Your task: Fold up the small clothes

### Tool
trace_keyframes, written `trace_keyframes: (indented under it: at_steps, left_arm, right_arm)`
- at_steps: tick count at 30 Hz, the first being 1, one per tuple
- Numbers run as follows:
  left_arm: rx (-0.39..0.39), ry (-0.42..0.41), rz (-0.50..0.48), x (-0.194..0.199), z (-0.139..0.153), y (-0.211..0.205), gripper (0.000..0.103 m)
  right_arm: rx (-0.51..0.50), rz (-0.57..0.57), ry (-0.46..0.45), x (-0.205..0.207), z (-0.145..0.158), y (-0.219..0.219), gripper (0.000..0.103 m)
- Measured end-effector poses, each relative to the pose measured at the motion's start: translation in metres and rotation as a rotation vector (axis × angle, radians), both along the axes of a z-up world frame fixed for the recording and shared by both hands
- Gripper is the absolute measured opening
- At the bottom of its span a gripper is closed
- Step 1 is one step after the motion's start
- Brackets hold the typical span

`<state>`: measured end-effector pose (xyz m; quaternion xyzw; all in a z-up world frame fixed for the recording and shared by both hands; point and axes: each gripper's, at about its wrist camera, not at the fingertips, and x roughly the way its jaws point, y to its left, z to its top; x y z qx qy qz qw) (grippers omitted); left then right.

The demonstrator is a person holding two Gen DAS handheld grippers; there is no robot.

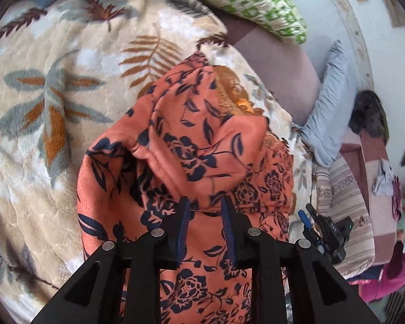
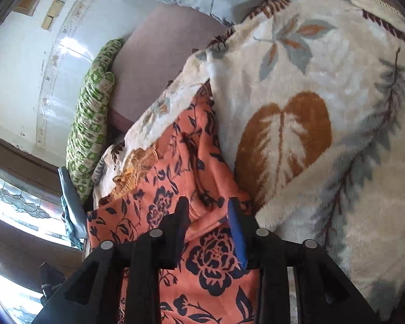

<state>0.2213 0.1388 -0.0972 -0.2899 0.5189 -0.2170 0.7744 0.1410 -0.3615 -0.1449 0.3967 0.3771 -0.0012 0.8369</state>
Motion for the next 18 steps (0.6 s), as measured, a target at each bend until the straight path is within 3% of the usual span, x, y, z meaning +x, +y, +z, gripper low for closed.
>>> trace_keyframes:
  at_steps: [2,3,5,10,14,17,18]
  left_arm:
    - [0.038,-0.087,-0.008,0.009,0.023,-0.002,0.035]
    - [0.07,-0.122,-0.008,0.018,0.033,-0.005,0.047]
    - [0.153,-0.154,0.0,0.041,0.044,-0.012,0.062]
    - [0.366,-0.063,0.012,0.106,0.026,-0.034,0.061]
    - [0.415,0.006,-0.007,0.139,-0.003,-0.052,0.061]
    - [0.46,0.032,-0.065,0.152,-0.028,-0.074,0.06]
    - [0.509,0.028,-0.072,0.155,-0.036,-0.08,0.047]
  right_arm:
    - [-0.024,0.012,-0.015,0.014,0.01,0.001,0.051]
    - [-0.038,0.027,-0.006,0.023,0.012,0.004,0.053]
    - [-0.058,0.061,0.03,0.045,0.008,0.014,0.053]
    - [-0.137,0.074,0.101,0.079,-0.007,0.031,0.053]
    - [-0.209,0.11,0.158,0.096,-0.021,0.042,0.053]
    - [-0.238,0.144,0.151,0.102,-0.024,0.049,0.053]
    - [-0.277,0.162,0.146,0.103,-0.023,0.054,0.05]
